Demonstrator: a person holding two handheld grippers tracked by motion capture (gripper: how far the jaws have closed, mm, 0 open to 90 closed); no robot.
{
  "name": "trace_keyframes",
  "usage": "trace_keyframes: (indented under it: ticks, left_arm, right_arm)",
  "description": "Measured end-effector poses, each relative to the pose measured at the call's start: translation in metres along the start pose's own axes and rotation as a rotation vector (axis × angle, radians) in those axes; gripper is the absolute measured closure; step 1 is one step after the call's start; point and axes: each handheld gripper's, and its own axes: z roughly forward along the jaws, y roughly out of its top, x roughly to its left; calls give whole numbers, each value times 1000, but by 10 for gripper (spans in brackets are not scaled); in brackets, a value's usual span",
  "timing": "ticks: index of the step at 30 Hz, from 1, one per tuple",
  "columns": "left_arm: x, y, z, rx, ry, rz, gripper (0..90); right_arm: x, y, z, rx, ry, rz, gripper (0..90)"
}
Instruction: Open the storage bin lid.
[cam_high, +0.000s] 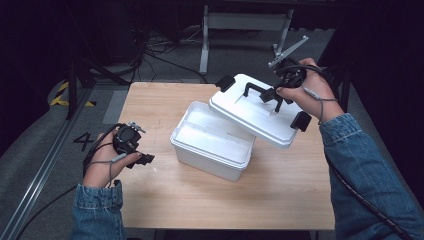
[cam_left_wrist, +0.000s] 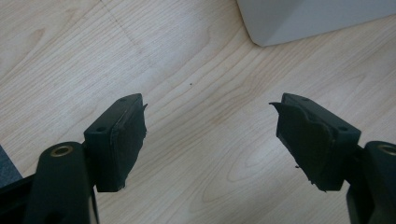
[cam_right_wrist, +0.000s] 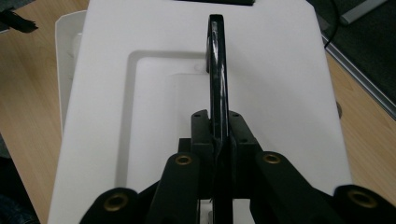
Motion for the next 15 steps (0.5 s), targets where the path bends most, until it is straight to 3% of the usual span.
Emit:
trace_keyframes:
  ticks: [15]
  left_arm:
    - [0,0,1,6,3,5,246]
  right_arm:
    - [-37,-28,-14,-7,-71,103,843]
